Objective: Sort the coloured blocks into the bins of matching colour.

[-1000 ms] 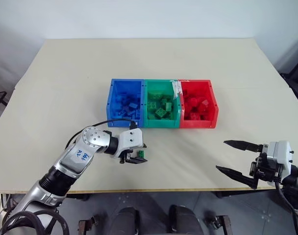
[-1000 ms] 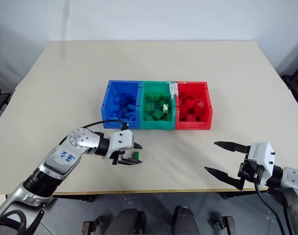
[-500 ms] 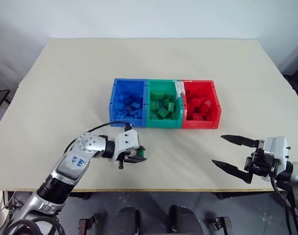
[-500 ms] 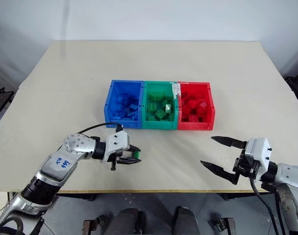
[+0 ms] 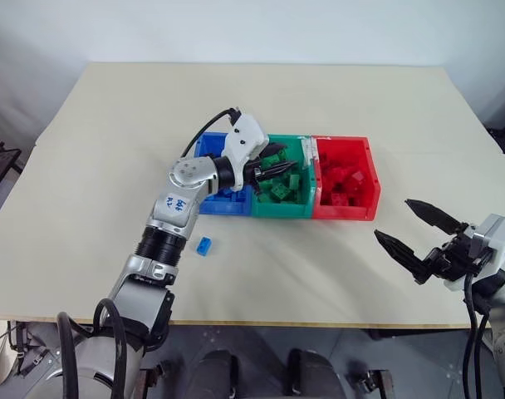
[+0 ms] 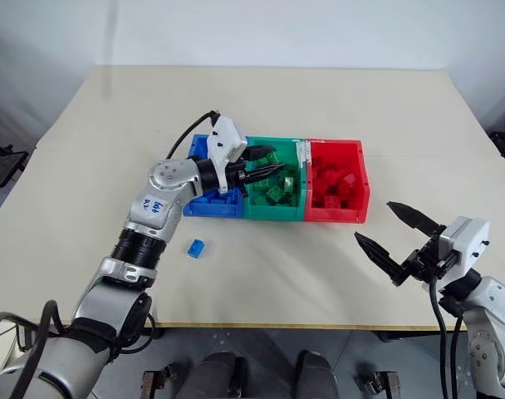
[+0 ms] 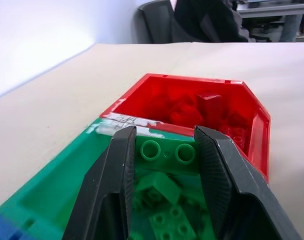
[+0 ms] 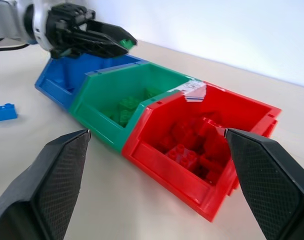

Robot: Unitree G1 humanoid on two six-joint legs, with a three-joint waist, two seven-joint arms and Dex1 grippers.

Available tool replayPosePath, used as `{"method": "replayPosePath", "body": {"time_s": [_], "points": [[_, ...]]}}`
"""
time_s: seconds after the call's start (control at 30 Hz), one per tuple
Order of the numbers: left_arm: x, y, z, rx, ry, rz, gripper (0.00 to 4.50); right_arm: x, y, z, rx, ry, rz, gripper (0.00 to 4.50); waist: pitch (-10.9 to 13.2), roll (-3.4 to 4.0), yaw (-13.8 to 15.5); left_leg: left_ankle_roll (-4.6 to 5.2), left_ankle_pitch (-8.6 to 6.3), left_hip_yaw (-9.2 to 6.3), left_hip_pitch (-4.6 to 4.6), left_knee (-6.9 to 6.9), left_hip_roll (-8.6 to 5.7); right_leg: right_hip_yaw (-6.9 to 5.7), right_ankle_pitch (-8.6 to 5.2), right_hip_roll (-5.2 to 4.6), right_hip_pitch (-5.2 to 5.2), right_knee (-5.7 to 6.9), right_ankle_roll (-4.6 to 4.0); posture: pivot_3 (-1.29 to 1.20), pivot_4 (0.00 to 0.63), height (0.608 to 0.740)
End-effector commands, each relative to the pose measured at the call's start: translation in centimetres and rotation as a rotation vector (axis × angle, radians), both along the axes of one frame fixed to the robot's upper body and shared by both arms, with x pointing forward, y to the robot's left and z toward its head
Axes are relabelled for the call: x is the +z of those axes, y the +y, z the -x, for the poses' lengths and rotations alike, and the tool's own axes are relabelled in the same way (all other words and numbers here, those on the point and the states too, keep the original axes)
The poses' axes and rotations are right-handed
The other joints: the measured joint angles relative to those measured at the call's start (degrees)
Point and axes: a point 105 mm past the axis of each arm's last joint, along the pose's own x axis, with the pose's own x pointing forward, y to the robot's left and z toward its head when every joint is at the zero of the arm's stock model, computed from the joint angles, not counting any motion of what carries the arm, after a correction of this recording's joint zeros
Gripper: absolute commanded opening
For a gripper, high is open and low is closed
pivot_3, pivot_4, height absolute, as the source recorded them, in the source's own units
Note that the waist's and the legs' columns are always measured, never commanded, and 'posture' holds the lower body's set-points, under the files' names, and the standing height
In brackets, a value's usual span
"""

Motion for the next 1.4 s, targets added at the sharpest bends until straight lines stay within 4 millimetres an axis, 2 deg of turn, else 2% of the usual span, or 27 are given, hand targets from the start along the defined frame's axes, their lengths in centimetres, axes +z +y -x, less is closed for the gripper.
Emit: {"method": "replayPosePath", "body": {"time_s": [0.03,0.2,0.47,0.57,0.67,0.87,0.93,1.1,1.2,1.33,1.4], "points": [[0.4,0.0,0.2,-0.014,-0.042,-0.003,2.99,1.2,0.5,0.5,-0.001,-0.072,0.016,4.5,0.0,0.0,0.0,0.0,0.0,0.01,-0.02,0.0,0.0,-0.01,0.0,0.0,-0.02,0.0,0.0,0.0,0.15,0.74],[0.4,1.8,1.6,-0.045,-0.073,0.0,4.48,1.3,1.2,0.2,0.032,-0.076,0.021,4.5,0.0,0.0,-0.1,0.0,0.0,-0.01,-0.01,0.04,0.02,0.03,0.0,0.0,-0.01,0.01,0.0,0.0,0.15,0.74],[-1.0,10.1,5.7,0.023,-0.105,0.011,4.48,0.3,3.3,-0.9,0.24,-0.043,0.148,4.5,0.0,0.01,-1.4,-0.01,0.0,-0.04,0.05,0.04,0.38,0.05,0.0,0.03,-0.01,0.03,0.0,0.0,0.15,0.74],[-2.9,14.9,9.7,0.061,-0.049,-0.01,4.48,-0.7,4.5,-1.5,0.388,-0.011,0.243,4.5,0.0,0.01,-2.0,0.01,-0.01,-0.02,0.07,0.05,0.35,0.13,0.0,-0.02,0.01,0.01,0.0,0.0,0.15,0.74],[-3.9,18.9,11.9,0.195,-0.009,-0.027,4.48,-1.0,5.7,-2.1,0.496,-0.003,0.271,4.5,0.0,-0.01,-2.7,0.0,-0.03,-0.05,0.11,0.01,0.4,0.14,0.0,-0.02,0.01,-0.03,-0.01,0.0,0.15,0.74],[-5.9,25.0,14.5,0.448,0.045,-0.102,4.48,-1.7,7.7,-2.2,0.684,0.014,0.311,4.5,0.0,-0.01,-1.4,-0.03,-0.05,-0.23,0.08,0.12,0.37,0.05,0.0,-0.09,0.12,-0.03,-0.03,0.0,0.15,0.74],[-6.3,25.2,15.1,0.466,0.053,-0.128,4.48,-1.7,8.0,-2.5,0.706,0.014,0.311,4.5,0.0,-0.01,-1.4,-0.05,-0.08,-0.24,0.08,0.11,0.36,0.05,0.0,-0.09,0.11,-0.07,-0.03,0.0,0.15,0.74],[-6.8,22.3,15.4,0.393,0.11,-0.171,4.48,-1.5,7.6,-3.2,0.696,0.008,0.316,4.5,0.0,-0.01,-1.2,-0.06,-0.09,-0.32,0.04,0.09,0.35,0.01,0.01,-0.11,0.11,-0.07,-0.05,0.0,0.15,0.74],[-7.1,20.7,14.2,0.446,0.167,-0.173,4.48,-1.5,6.6,-3.4,0.655,0.016,0.322,4.5,0.0,0.01,-1.4,-0.09,-0.1,-0.32,0.05,0.05,0.35,0.03,0.01,-0.08,0.1,-0.08,-0.06,0.0,0.15,0.74],[-8.0,18.0,13.0,0.483,0.249,-0.258,4.48,-1.8,5.7,-3.2,0.603,0.029,0.318,4.5,0.0,0.0,-1.3,-0.09,-0.1,-0.31,0.05,0.03,0.35,0.02,0.01,-0.06,0.08,-0.02,-0.06,0.0,0.15,0.74],[-7.6,16.3,12.4,0.488,0.298,-0.201,4.48,-2.1,5.6,-2.8,0.592,0.037,0.314,4.5,0.0,0.0,-1.3,-0.09,-0.1,-0.27,0.05,0.04,0.34,0.06,0.01,-0.06,0.08,-0.01,-0.06,0.0,0.15,0.74]]}}
